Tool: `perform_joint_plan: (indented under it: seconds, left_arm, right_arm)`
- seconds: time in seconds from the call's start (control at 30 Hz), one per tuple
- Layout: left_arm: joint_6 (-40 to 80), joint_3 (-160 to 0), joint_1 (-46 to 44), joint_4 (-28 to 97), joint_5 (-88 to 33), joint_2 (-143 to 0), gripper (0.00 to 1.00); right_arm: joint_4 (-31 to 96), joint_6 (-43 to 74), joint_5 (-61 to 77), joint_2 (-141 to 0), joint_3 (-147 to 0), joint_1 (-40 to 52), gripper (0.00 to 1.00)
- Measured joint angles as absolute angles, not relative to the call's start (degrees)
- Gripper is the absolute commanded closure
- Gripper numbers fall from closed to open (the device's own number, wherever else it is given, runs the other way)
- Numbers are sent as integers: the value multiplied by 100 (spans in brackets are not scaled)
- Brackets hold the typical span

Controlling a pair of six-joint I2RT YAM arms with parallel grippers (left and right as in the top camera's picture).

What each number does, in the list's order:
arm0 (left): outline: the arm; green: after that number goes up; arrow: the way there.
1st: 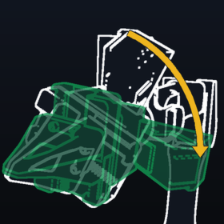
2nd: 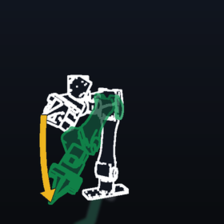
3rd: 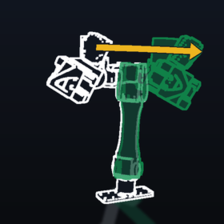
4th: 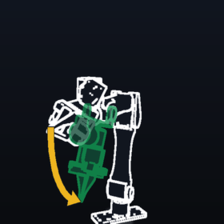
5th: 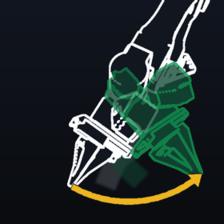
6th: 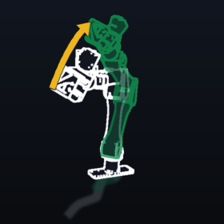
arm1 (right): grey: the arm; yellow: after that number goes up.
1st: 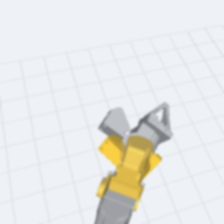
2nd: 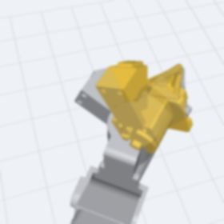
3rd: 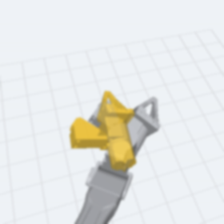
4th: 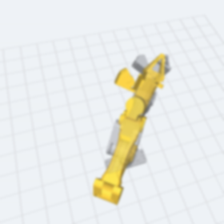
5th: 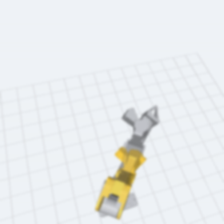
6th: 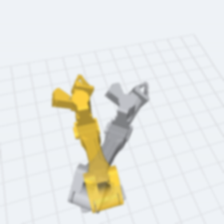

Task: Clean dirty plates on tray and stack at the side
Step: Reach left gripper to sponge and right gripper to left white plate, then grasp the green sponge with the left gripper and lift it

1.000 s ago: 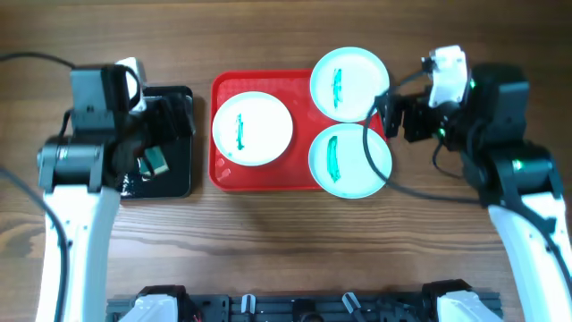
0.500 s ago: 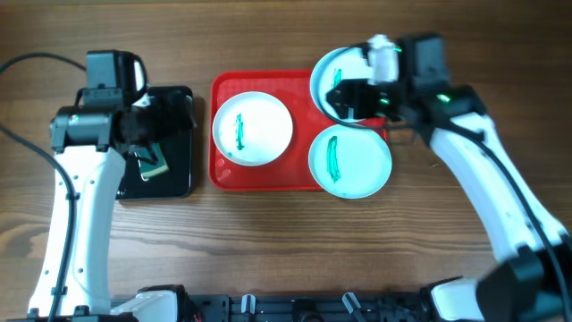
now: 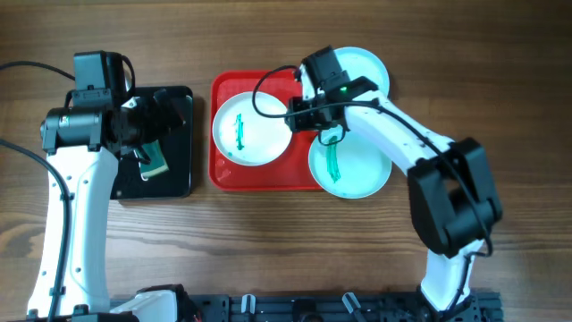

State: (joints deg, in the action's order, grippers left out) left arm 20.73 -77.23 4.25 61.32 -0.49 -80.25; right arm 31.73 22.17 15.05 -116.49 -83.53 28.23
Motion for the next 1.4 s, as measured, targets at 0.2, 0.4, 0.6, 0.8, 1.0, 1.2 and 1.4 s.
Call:
perform_joint_plan:
  seconds: [0.2, 0.4, 0.6, 0.8, 1.0, 1.2, 1.4]
  left_arm:
    - [2073, -7723, 425, 6134, 36, -8025, 1]
    - [2078, -7723, 425, 6134, 64, -8038, 9]
    - [2217, -7723, 425, 6121, 270, -8541, 23]
    - [2386, -7723, 425, 5848, 489, -9268, 57]
    - [2434, -7723, 434, 5778, 762, -10060, 57]
    - [2239, -7723, 749, 5780, 847, -10451, 59]
    - [1870, -7686, 860, 5629, 854, -10512, 49]
  right_arm:
    - [2971, 2681, 1343, -12044, -8353, 3024, 69]
    - [2711, 3081, 1146, -12217, -8353, 3022, 86]
    - [2617, 3245, 1044, -12280, -8353, 3022, 96]
    - [2622, 3256, 1041, -12280, -8353, 3022, 96]
    - [2624, 3256, 1041, -12280, -8355, 3022, 96]
    - [2626, 3256, 1041, -12280, -8357, 3024, 96]
    - [2624, 3256, 1041, -12280, -8357, 3024, 96]
